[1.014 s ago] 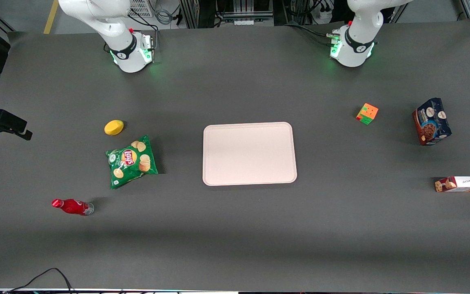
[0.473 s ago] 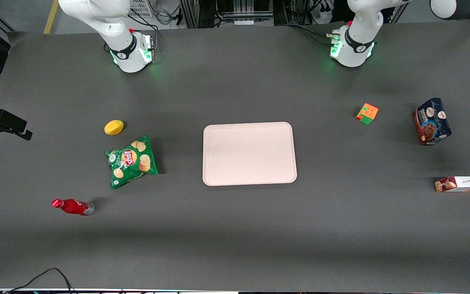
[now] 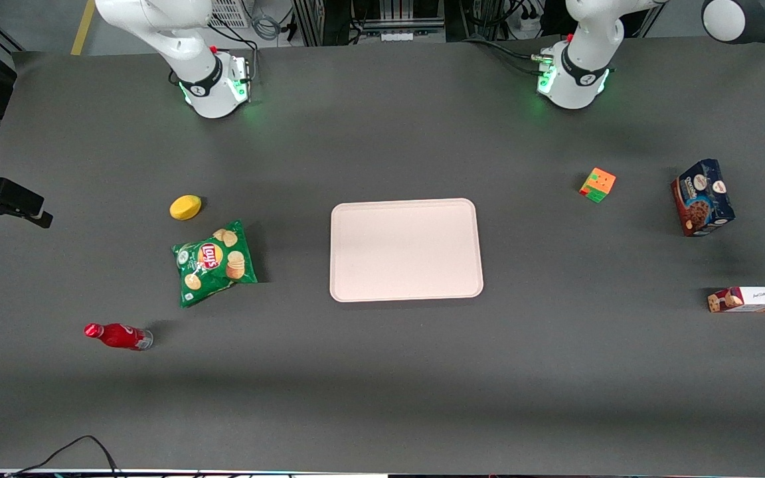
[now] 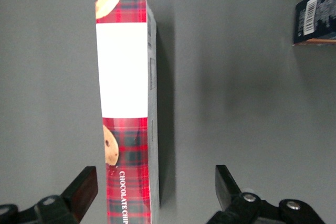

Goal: Place red cookie box on tray

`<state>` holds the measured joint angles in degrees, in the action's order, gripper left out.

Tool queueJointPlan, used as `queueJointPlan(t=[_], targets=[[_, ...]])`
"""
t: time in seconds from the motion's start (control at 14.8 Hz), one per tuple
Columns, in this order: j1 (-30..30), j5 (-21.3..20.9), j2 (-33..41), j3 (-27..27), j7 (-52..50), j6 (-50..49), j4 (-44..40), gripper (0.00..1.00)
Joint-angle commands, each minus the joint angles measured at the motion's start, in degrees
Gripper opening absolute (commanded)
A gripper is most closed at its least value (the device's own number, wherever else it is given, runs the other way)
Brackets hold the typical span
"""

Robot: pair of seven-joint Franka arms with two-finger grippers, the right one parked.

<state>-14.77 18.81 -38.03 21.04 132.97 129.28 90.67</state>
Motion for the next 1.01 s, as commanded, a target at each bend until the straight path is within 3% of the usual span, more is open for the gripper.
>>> queueJointPlan(t=[0.0,0.95], targets=[[-0.1,3.0,-2.4,0.4,1.8,2.6,-1.6,1.0],[0.2,7.8,-7.0,-0.4,1.8,6.6,-1.6,1.0]])
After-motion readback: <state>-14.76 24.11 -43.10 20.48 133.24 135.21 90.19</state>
